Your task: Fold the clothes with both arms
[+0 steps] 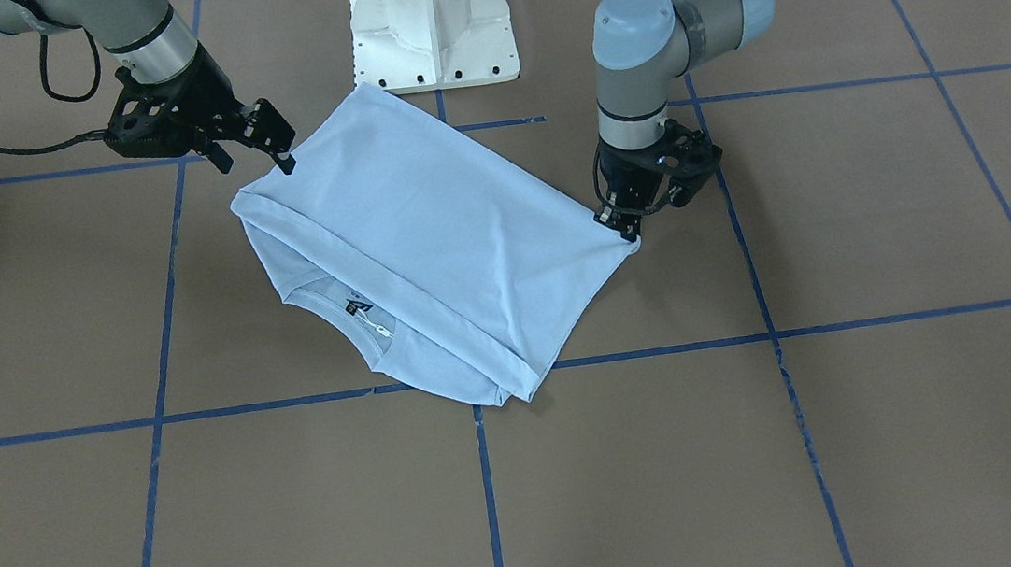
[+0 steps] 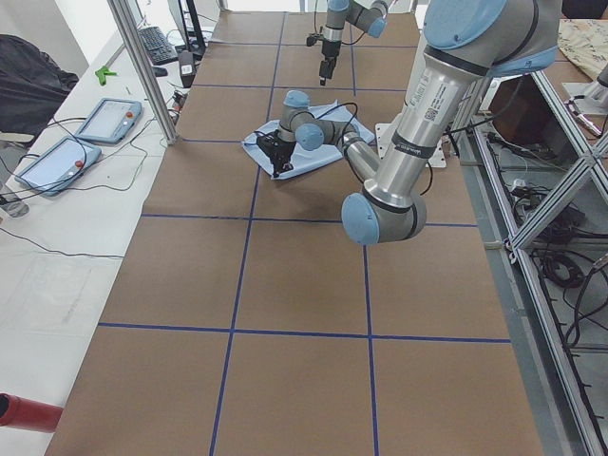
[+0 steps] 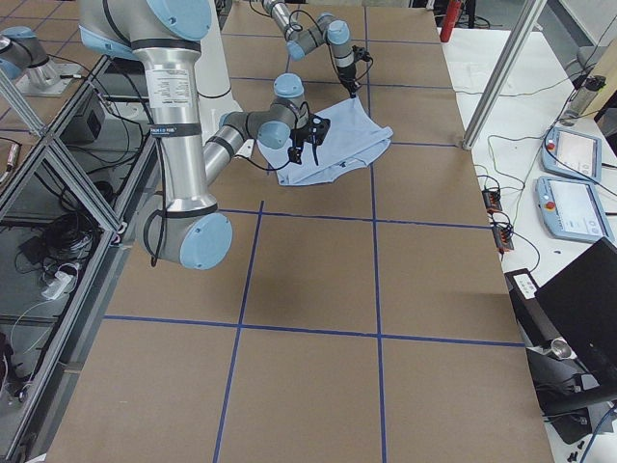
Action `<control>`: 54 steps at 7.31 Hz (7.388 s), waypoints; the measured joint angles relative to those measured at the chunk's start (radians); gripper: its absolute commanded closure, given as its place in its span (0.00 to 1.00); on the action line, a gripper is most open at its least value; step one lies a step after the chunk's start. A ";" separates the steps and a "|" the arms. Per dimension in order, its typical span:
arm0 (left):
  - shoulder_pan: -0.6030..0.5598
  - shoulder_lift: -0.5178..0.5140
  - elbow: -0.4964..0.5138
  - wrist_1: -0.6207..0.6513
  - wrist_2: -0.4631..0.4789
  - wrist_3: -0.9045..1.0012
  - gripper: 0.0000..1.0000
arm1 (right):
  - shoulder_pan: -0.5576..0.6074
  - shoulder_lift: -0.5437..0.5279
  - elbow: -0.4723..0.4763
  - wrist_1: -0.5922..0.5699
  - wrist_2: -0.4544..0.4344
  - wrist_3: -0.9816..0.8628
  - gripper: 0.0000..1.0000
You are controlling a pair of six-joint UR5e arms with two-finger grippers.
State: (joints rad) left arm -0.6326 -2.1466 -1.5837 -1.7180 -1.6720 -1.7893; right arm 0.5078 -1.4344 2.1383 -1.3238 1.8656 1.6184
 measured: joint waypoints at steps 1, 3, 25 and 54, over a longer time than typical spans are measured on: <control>-0.027 -0.043 0.088 -0.066 0.000 0.046 1.00 | 0.001 0.000 -0.002 0.000 0.001 0.000 0.00; -0.057 -0.141 0.284 -0.208 0.002 0.122 1.00 | 0.003 -0.002 -0.004 0.000 0.001 0.000 0.00; -0.103 0.096 -0.138 -0.177 -0.092 0.539 0.00 | -0.203 0.357 -0.266 -0.227 -0.206 -0.484 0.04; -0.084 0.102 -0.120 -0.186 -0.103 0.518 0.00 | -0.067 0.357 -0.330 -0.268 -0.165 -0.579 0.00</control>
State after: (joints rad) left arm -0.7164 -2.0441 -1.7033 -1.9036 -1.7748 -1.2717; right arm 0.4407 -1.0771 1.8082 -1.5914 1.7009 1.0390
